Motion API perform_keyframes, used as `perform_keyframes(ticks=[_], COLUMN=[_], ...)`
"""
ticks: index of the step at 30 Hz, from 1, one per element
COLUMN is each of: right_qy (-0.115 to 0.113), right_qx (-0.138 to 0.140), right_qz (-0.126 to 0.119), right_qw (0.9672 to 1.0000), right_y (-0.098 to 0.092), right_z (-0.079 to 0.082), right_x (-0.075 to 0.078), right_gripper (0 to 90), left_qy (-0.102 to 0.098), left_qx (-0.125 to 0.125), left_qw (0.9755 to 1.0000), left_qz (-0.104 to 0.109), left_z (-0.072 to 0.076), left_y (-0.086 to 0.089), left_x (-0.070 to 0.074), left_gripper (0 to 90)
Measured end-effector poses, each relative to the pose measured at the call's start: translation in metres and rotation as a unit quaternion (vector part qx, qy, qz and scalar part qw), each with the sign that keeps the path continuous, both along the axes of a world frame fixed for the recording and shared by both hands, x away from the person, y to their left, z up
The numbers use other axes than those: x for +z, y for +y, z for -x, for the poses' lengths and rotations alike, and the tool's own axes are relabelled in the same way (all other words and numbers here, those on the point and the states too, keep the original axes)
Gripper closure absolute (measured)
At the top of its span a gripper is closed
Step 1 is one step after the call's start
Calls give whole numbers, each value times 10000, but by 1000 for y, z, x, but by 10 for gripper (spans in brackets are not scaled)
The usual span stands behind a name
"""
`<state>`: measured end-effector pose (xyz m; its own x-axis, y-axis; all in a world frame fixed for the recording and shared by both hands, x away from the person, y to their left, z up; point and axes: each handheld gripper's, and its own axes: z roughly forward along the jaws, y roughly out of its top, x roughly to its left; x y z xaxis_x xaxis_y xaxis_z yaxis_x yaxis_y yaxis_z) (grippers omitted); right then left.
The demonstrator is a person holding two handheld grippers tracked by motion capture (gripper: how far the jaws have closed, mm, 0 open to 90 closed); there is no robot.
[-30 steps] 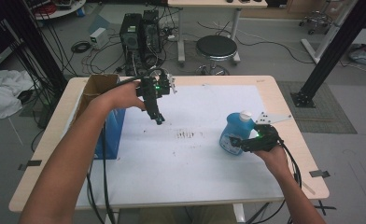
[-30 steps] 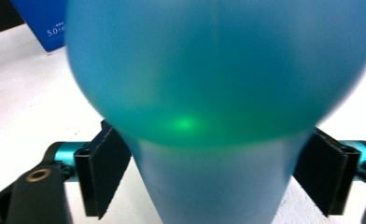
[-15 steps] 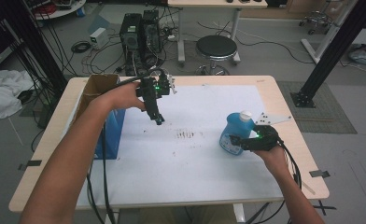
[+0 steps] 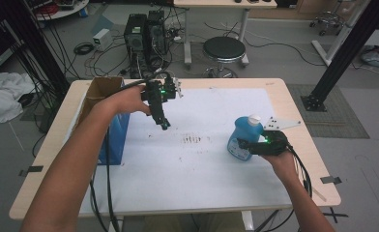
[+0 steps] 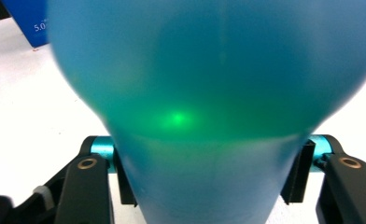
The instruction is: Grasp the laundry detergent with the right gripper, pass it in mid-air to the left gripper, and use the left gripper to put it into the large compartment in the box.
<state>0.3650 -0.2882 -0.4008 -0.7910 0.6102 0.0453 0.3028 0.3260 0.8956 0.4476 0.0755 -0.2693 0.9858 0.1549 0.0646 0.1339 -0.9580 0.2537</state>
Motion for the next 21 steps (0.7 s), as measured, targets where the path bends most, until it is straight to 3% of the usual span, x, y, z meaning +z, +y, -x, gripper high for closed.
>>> perform_keyframes(ticks=[10,16,21], right_qy=[-42,-195,-41], right_qx=[47,-26,-6], right_qz=[-39,51,19], right_qw=[10000,9998,10000], right_y=[1,2,1], right_z=[1,4,9], right_x=[0,1,8], right_gripper=[427,451,456], left_qy=[7,13,-21], left_qx=[-4,21,2], left_qw=[10000,10000,10000], left_qz=[-11,4,27], left_z=[-1,0,3], left_y=[0,1,2], left_x=[-1,-2,2], left_gripper=[20,20,20])
